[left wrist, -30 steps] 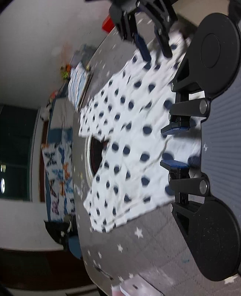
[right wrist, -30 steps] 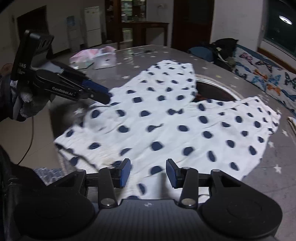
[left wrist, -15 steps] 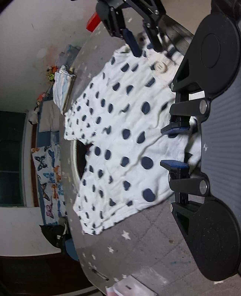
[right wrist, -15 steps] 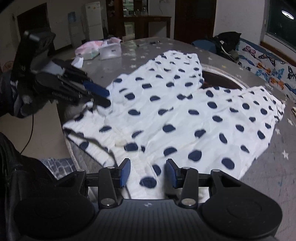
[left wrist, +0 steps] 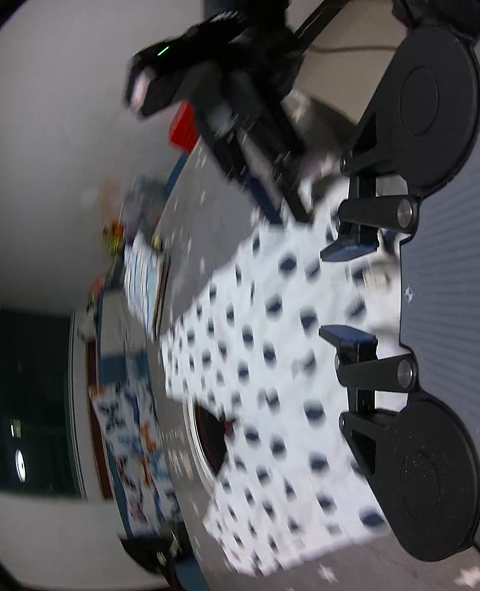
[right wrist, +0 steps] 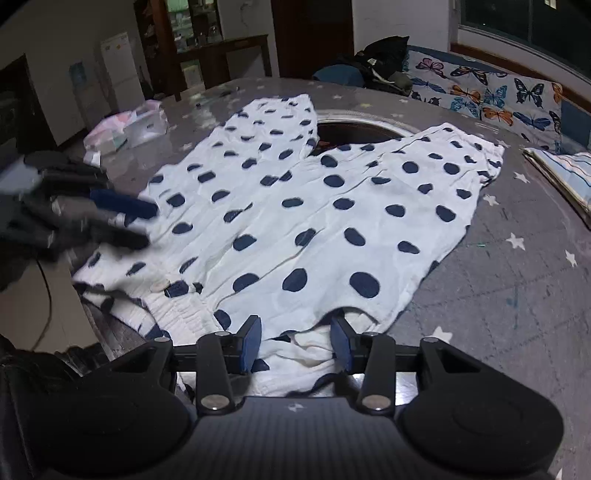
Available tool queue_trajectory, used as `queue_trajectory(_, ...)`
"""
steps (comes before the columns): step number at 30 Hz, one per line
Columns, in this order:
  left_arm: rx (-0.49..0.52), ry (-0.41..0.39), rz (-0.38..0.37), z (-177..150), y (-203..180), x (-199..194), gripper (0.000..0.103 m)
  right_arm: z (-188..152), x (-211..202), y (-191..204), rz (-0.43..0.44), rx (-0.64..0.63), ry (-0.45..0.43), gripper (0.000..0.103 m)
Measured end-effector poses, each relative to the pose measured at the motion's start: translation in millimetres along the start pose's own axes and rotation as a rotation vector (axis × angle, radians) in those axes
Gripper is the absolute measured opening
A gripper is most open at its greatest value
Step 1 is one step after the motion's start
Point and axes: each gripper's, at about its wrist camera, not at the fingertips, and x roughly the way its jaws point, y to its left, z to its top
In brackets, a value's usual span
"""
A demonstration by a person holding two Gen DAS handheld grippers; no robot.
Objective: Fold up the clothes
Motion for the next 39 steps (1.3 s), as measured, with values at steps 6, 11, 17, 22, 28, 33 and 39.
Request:
queue_trajectory(6, 0.122, 0.026, -0.101, 10.9, -41.8, 31.8, 0.051, 5.5, -22.0, -26.4, -0.051, 0.101, -0.065, 0.042)
queue_trajectory(11, 0.189, 0.080, -0.103, 11.6, -66.2, 63.8, 0.050, 3.4, -27.5, -49.0, -0.103, 0.175, -0.085, 0.042)
queue_trajectory(17, 0.187, 0.133, -0.068, 8.3, -71.6, 89.1, 0.035, 3.0, -25.9, -75.2, -0.129, 0.245, -0.093, 0.042)
queue_trajectory(22, 0.084, 0.108, -0.116, 16.3, -52.4, 80.2, 0.013, 20.6, -16.7, -101.5, -0.156, 0.263, -0.108, 0.041)
queue_trajectory(28, -0.108, 0.026, -0.195, 26.0, -10.2, 47.2, 0.011, 65.5, 13.6, -149.3, -0.206, 0.295, -0.129, 0.041)
queue_trajectory(33, -0.210, -0.003, -0.235, 30.0, 15.2, 36.9, 0.011, 108.6, 58.6, -190.0, -0.231, 0.321, -0.129, 0.041)
queue_trajectory(39, -0.285, -0.009, -0.261, 30.6, 36.1, 33.3, 0.011, 153.9, 116.9, -228.2, -0.252, 0.328, -0.109, 0.041)
